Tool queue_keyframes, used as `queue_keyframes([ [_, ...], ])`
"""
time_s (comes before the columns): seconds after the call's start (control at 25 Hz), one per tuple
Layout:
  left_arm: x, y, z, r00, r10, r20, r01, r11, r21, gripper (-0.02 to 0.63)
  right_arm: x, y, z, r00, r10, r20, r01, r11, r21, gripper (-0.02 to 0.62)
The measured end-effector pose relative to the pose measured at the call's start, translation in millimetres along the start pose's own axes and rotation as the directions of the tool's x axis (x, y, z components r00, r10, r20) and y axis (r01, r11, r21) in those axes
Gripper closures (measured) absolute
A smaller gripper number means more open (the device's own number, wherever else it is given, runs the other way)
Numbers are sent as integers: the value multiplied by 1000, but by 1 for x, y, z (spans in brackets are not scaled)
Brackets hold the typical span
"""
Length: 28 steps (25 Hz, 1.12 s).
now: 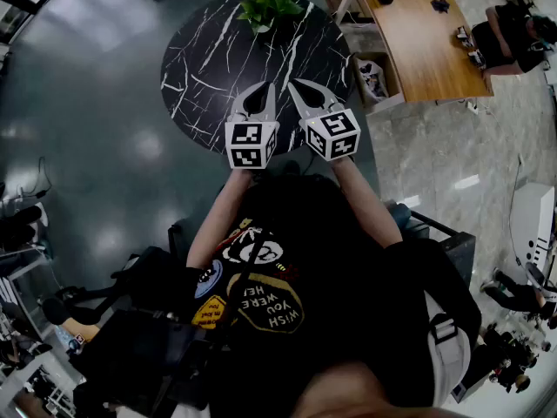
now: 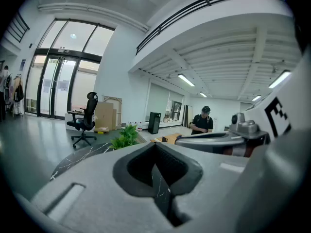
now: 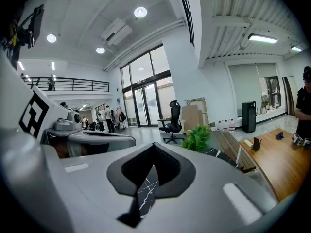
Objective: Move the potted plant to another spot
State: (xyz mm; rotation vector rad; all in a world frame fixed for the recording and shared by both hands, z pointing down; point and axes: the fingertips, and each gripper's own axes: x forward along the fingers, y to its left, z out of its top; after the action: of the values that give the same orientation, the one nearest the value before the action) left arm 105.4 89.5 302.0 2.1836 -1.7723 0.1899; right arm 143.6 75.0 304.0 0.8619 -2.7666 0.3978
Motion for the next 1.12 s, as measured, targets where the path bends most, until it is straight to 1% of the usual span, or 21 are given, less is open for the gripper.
queue_keyframes([
  [0.48,2,6,-7,999,-30,-21,30,999,-22,603,9,3,-9,999,-10,-33,10,1000,3,594],
  [0.64,-3,11,-12,999,-46,-28,45,999,-30,603,12,10,-13,999,-6,-33,7,1000,30,594],
  [0.76,-5,19,-17,998,-56,-36,55,998,-35,603,19,16,-17,999,-2,-40,4,999,41,594],
  [0.92,-1,37,-26,997,-63,-45,60,997,-46,603,34,23,-28,998,0,-65,2,999,32,594],
  [1.12,9,57,-33,996,-71,-54,69,997,-39,603,56,23,-36,997,5,-75,-2,999,44,594],
])
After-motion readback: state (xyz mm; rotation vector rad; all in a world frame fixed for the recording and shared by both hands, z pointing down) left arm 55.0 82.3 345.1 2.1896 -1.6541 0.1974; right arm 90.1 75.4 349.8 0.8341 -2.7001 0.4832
